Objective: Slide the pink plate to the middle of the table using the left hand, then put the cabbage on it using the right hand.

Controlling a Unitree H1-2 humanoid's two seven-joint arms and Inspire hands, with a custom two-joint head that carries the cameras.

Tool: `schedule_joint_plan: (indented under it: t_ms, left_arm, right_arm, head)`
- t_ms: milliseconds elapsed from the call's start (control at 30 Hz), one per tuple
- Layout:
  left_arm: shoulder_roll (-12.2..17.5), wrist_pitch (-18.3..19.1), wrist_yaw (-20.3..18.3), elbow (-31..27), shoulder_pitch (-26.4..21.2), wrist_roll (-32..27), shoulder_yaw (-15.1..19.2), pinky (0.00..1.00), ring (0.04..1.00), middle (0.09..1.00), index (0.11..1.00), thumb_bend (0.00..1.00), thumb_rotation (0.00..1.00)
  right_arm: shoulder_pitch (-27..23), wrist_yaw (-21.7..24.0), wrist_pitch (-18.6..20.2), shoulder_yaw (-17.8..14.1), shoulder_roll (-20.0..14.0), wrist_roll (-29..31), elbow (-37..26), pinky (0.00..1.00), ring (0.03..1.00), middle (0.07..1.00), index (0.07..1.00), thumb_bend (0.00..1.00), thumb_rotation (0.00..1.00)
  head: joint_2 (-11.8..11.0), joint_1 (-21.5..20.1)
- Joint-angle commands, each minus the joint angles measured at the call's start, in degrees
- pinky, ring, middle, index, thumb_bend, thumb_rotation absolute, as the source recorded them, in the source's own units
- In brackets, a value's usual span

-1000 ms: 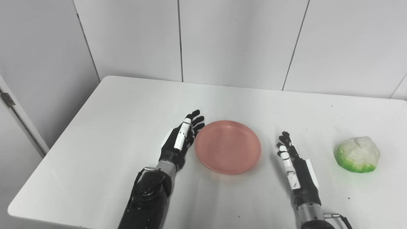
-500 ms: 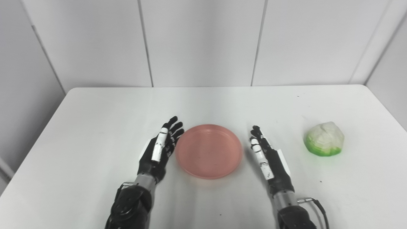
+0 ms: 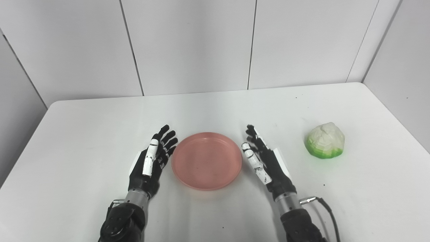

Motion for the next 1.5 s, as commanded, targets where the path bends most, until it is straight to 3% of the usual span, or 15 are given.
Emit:
schedule_joint_plan:
  t_ms: [0,167,300,367,500,733,867,1033,1267,1467]
  left_arm:
    - [0.5,2.1,0.2,2.4,1.7,-0.1,0.3,0.92,0.915,0.924,0.909,0.42,1.0]
    - [0.9,2.0,-0.4,3.2,1.4,-0.4,0.6,0.92,0.913,0.923,0.908,0.43,1.0]
    - [1.5,1.4,-1.4,4.4,1.0,-0.5,0.8,0.91,0.916,0.926,0.913,0.44,1.0]
    - [1.7,1.3,-1.9,5.1,0.8,-0.8,1.2,0.93,0.922,0.929,0.915,0.44,1.0]
    - [2.2,1.6,-2.3,6.1,0.2,-1.8,1.8,0.92,0.921,0.927,0.912,0.44,1.0]
    - [3.3,1.8,-3.5,7.4,-0.6,-3.2,2.5,0.92,0.919,0.927,0.915,0.44,1.0]
    - [3.7,1.1,-4.3,9.0,-1.2,-4.5,3.4,0.92,0.921,0.93,0.917,0.43,1.0]
    - [4.3,-0.1,-5.4,11.1,-1.9,-5.1,3.8,0.93,0.925,0.934,0.916,0.44,1.0]
    - [5.0,0.5,-5.1,11.5,-2.3,-5.7,4.2,0.92,0.915,0.922,0.902,0.44,1.0]
    - [5.5,0.0,-5.7,12.8,-2.8,-6.5,4.8,0.93,0.921,0.926,0.907,0.43,1.0]
  right_arm:
    - [-2.8,-1.1,1.5,-0.2,-0.3,-3.6,-3.9,0.81,0.882,0.914,0.948,0.54,0.91]
    - [-4.7,-2.6,3.5,-1.5,-1.1,-10.2,-7.8,0.79,0.859,0.891,0.922,0.6,0.82]
    - [-6.2,-3.2,4.7,-3.3,-1.4,-13.5,-10.3,0.79,0.859,0.888,0.905,0.7,0.68]
    - [-6.9,-3.4,4.8,-4.0,-1.6,-14.4,-11.1,0.8,0.866,0.888,0.908,0.77,0.55]
    - [-8.4,-3.5,6.5,-6.1,-2.3,-17.2,-13.9,0.8,0.88,0.913,0.931,0.86,0.48]
    - [-9.1,-4.0,11.1,-10.9,-3.1,-21.9,-18.4,0.87,0.941,0.969,0.981,0.97,0.5]
    - [-7.9,-5.6,13.1,-13.7,-3.4,-24.9,-19.7,0.85,0.94,0.977,0.993,1.0,0.55]
    - [-5.7,-7.8,13.0,-16.1,-3.2,-23.6,-18.3,0.87,0.963,0.998,1.0,1.0,0.54]
    - [-3.2,-9.9,14.3,-17.2,-2.9,-23.1,-15.3,0.87,0.995,1.0,1.0,1.0,0.53]
    - [-2.3,-8.5,17.6,-17.8,-3.0,-21.9,-12.9,0.77,0.967,1.0,1.0,1.0,0.54]
  head:
    - [0.0,0.1]
    - [-0.8,-3.1]
    - [-1.1,-5.4]
    - [-1.2,-6.6]
    - [-1.3,-8.3]
    - [-1.2,-11.3]
    - [-1.2,-11.9]
    - [-1.1,-12.5]
    - [-0.7,-12.9]
    - [-0.8,-13.0]
